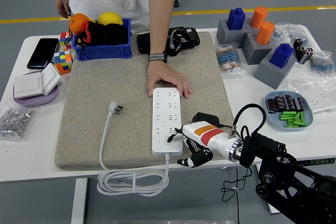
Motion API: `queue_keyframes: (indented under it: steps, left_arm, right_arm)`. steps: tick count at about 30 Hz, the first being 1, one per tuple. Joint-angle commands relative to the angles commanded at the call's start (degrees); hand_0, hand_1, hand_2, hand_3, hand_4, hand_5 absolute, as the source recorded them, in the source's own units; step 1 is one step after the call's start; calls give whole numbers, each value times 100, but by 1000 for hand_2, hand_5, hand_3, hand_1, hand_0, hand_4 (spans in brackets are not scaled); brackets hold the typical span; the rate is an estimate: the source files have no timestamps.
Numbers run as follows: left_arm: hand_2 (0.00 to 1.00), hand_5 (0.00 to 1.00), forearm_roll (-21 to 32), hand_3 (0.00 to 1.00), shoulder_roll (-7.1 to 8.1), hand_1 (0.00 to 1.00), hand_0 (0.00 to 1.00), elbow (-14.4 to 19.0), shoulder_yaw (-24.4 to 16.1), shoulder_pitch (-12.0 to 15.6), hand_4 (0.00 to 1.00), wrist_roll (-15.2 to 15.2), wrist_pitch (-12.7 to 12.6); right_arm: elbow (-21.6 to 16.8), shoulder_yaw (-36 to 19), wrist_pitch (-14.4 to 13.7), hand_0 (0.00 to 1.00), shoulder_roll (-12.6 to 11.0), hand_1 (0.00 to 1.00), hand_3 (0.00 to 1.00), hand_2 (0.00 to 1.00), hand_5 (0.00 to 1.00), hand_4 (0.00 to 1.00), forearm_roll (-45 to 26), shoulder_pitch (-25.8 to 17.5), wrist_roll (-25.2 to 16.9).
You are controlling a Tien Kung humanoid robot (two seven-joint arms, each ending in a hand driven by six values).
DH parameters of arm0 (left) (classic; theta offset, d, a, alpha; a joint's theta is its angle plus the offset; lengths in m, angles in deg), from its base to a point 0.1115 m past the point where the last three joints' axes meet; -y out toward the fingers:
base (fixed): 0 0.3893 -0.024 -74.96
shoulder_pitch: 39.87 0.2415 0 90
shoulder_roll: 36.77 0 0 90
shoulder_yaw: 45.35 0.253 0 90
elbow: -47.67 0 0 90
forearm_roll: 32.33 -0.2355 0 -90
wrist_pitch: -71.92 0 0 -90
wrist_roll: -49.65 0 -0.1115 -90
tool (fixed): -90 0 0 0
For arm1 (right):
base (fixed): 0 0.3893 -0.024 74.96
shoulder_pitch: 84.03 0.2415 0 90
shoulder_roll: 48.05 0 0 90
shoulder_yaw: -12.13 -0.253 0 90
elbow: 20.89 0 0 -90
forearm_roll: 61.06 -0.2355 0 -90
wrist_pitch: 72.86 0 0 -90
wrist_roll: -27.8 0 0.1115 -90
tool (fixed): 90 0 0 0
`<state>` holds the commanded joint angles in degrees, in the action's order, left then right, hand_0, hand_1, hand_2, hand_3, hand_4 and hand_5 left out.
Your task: Press the white button,pick up the black plug,place it near the board,insert it into the board
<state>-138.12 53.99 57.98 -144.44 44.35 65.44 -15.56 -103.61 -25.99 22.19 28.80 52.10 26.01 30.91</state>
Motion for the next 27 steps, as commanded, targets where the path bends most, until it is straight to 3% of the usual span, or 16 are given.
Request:
queue_keyframes:
  steps: [18,27]
  left_arm:
    - [499,264,-14,586,7,498,480,0,3,-11,572,8,7]
    - [498,260,-28,587,20,499,480,0,16,-19,574,14,13]
  right_arm:
    - [77,57,-127,10,-40,28,672,148,195,849,16,56,-137]
    - [300,197,-191,7,-31,28,666,148,192,850,40,123,-210]
